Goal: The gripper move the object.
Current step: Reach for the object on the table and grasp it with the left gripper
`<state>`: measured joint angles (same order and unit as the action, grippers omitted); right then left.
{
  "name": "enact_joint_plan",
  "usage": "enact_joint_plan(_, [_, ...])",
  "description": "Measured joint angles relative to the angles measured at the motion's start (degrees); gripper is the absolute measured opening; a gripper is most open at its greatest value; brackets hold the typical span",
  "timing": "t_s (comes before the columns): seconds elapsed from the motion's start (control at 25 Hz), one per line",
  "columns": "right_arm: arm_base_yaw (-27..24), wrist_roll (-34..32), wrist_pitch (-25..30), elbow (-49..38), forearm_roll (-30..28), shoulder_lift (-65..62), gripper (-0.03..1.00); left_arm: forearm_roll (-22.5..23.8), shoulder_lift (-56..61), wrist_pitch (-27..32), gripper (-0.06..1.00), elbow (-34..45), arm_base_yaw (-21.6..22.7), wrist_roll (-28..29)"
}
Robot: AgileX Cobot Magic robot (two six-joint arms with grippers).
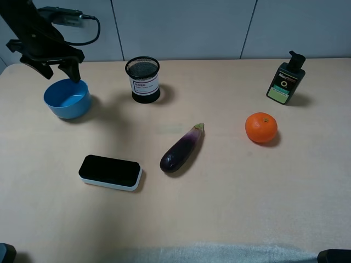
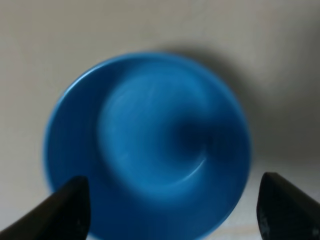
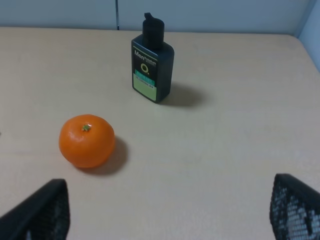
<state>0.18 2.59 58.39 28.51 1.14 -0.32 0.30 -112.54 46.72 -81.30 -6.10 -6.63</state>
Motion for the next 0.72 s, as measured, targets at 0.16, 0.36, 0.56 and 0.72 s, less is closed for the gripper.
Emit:
enact_joint_plan(0.16, [0.0,0.0,0.0,0.0,0.0,0.0,0.61,0.0,-4.0,1.16,0.69,-3.39,-2.77,0.0])
enact_joint_plan(0.36, [0.0,0.0,0.0,0.0,0.0,0.0,0.61,-0.3,-6.39,2.23,0.69,-4.29,-5.59,0.19])
enact_joint_plan(0.56, [0.0,0.0,0.0,0.0,0.0,0.0,0.61,-0.3,-6.8,3.41,0.69,-4.29,-6.35,1.58])
enact_joint_plan(0.72, [0.0,0.0,0.0,0.0,0.0,0.0,0.61,-0.3,-6.8,3.41,0.69,-4.29,-6.35,1.9])
